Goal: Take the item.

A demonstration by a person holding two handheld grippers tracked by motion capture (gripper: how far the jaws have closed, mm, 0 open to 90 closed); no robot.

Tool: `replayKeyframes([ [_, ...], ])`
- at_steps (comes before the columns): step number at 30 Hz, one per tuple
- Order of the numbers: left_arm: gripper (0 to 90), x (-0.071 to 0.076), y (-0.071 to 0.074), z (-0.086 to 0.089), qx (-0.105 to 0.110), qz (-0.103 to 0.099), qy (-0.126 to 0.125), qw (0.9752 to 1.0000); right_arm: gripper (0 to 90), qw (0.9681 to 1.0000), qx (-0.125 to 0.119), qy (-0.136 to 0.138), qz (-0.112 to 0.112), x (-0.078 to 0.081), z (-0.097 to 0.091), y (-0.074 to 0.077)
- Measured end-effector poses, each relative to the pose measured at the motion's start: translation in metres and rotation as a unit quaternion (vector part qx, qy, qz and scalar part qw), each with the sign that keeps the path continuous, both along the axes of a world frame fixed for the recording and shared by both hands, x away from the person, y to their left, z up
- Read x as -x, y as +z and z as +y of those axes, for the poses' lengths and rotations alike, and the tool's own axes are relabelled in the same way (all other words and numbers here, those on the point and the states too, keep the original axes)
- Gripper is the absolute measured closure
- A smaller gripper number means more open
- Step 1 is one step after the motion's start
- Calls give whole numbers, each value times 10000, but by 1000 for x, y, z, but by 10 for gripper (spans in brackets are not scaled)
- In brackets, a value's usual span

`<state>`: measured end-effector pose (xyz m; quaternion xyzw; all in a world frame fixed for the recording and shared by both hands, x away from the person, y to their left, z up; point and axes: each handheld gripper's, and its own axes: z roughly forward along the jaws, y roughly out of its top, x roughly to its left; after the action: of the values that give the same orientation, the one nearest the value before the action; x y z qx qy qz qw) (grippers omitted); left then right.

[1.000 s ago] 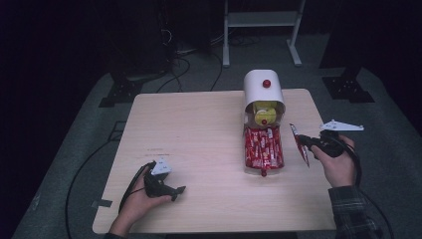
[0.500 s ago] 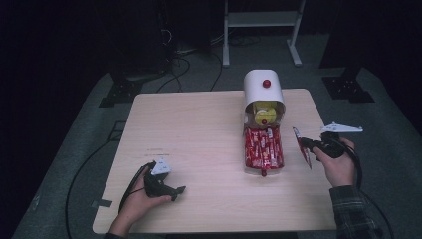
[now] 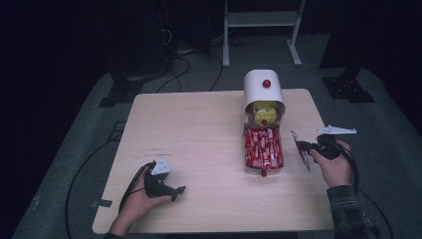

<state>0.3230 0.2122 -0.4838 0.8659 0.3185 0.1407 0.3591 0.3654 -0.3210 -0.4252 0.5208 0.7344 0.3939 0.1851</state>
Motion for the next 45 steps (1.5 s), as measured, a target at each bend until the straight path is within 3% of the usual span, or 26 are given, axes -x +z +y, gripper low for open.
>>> replayKeyframes([
  [21, 0, 0, 0, 0, 1, 0, 1, 10000, 876, 9992, 274, 19, 299, -11, 5, -30],
  [37, 0, 0, 0, 0, 0, 0, 0, 10000, 866, 9985, 392, 11, 379, -13, 5, -36],
  [42, 0, 0, 0, 0, -1, 1, 0, 10000, 834, 9986, 373, 5, 388, -13, 5, -37],
  [45, 0, 0, 0, 0, -1, 1, 0, 10000, 753, 9987, 355, 13, 358, -13, 4, -36],
])
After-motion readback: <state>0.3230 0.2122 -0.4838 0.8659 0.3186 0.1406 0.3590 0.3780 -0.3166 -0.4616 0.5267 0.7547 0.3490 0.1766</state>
